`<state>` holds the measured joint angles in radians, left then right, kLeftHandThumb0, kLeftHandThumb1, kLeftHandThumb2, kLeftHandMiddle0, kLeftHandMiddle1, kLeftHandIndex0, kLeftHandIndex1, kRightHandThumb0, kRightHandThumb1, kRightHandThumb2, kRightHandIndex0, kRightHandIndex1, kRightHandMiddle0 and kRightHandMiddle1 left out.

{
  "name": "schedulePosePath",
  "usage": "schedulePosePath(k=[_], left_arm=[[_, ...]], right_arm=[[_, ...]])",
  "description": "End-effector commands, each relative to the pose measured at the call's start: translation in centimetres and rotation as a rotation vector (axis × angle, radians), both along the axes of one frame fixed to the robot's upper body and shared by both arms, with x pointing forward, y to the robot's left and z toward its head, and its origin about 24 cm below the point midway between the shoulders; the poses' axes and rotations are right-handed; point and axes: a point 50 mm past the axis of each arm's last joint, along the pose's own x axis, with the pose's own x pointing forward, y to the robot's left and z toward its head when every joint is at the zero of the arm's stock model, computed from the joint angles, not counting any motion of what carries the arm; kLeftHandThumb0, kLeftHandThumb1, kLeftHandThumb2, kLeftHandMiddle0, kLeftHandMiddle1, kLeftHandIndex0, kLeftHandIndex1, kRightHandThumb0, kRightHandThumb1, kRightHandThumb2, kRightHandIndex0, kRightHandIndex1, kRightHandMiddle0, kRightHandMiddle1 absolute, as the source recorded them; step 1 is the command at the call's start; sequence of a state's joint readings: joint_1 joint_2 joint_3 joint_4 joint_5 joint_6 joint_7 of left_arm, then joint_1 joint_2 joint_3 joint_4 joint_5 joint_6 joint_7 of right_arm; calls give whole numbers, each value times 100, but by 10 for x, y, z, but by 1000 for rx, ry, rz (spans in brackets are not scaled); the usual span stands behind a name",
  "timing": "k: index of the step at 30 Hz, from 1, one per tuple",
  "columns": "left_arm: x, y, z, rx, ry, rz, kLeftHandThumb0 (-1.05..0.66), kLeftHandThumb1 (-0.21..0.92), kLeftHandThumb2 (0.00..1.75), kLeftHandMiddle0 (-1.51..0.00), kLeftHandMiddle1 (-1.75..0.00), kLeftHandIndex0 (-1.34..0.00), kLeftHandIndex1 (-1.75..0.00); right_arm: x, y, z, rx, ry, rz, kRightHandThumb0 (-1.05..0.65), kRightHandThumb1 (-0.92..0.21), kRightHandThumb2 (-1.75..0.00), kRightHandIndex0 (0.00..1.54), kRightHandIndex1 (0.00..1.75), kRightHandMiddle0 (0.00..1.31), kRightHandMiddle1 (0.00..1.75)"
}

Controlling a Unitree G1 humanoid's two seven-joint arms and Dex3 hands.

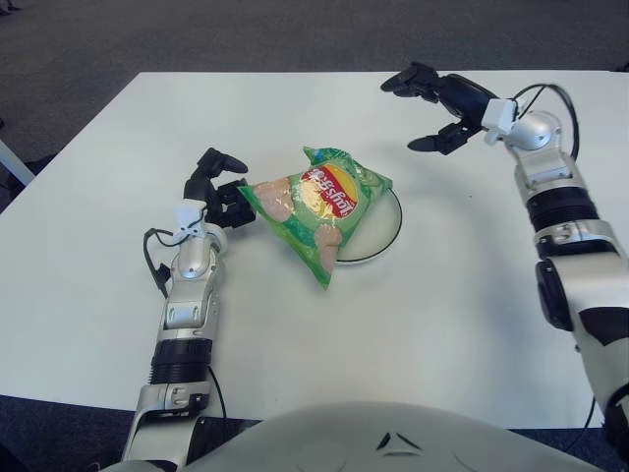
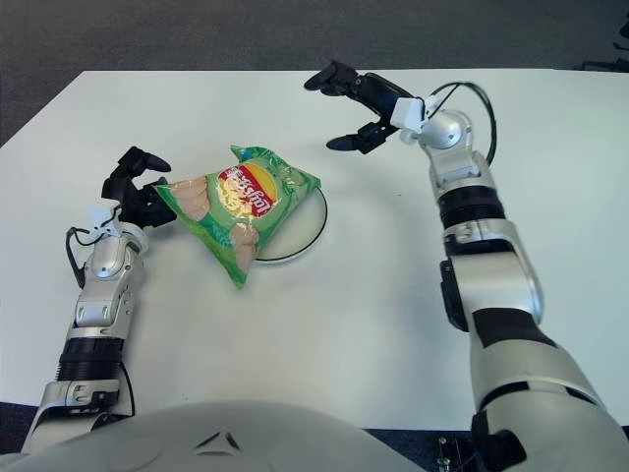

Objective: Put the snack into the plate.

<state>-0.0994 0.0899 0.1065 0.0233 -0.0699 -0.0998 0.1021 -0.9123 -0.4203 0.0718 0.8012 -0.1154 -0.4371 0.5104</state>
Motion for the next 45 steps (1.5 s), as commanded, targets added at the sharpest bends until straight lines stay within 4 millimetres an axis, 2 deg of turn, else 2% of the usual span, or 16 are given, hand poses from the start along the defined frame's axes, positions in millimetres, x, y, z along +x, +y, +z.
schedulePosePath(k=[1, 2, 5, 8, 9, 11, 17, 23, 24, 27, 29, 31, 34, 45], left_arm=[[-19, 0, -37, -40, 137, 28, -47, 35, 127, -129, -175, -58, -175], [-20, 0, -37, -40, 137, 28, -47, 35, 127, -129, -175, -58, -175], [-20, 2, -37, -41, 135, 29, -47, 36, 127, -129, -175, -58, -175], [-21, 3, -36, -40, 134, 36, -47, 35, 127, -129, -175, -58, -175], [-21, 3, -36, -40, 134, 37, -47, 35, 127, -129, -175, -58, -175], [-22, 4, -35, -38, 130, 42, -47, 35, 128, -130, -175, -59, -175], [-24, 5, -32, -38, 121, 47, -47, 34, 129, -131, -175, -60, -175], [-26, 6, -28, -30, 112, 38, -48, 33, 130, -132, -175, -60, -175], [-27, 6, -26, -29, 109, 32, -48, 33, 130, -132, -175, -60, -175], [-27, 5, -23, -23, 103, 19, -48, 33, 131, -132, -175, -61, -175], [-28, 6, -21, -14, 110, 17, -48, 32, 132, -133, -175, -61, -175], [-30, 8, -20, -4, 121, 22, -49, 31, 133, -133, -175, -62, -175], [-31, 9, -19, 7, 128, 37, -49, 30, 134, -133, -175, -63, -175], [-33, 11, -16, 10, 144, 54, -49, 29, 135, -134, -175, -63, -175]], right_arm=[[4, -2, -3, 206, 72, -55, -33, -37, -116, 22, 97, 0, 130], [4, -3, -5, 272, 94, -69, -27, -37, -121, 22, 103, 0, 138], [4, -3, -10, 406, 122, -102, -32, -68, -82, 27, 117, 16, 163], [1, -4, -16, 542, 130, -154, -35, -74, -76, 32, 127, 24, 171], [0, -5, -17, 569, 132, -165, -28, -73, -76, 34, 130, 25, 172], [-3, -6, -20, 611, 133, -178, -12, -70, -77, 39, 137, 30, 173], [-11, -11, -26, 663, 131, -198, -2, -59, -90, 48, 143, 36, 174], [-37, 0, -63, 724, 174, -216, -1, -46, -106, 57, 147, 40, 175], [-40, 5, -74, 760, 207, -220, -1, -45, -107, 57, 147, 40, 175], [-46, 12, -96, 845, 276, -240, -1, -35, -120, 65, 147, 46, 175], [-50, 12, -103, 891, 294, -279, -1, -19, -141, 72, 157, 54, 175], [-53, 12, -107, 925, 304, -327, -1, -9, -154, 76, 164, 61, 175], [-57, 9, -109, 943, 327, -390, -1, -1, -164, 80, 167, 68, 175], [-71, 5, -116, 880, 419, -499, -1, 9, -174, 91, 164, 73, 175]])
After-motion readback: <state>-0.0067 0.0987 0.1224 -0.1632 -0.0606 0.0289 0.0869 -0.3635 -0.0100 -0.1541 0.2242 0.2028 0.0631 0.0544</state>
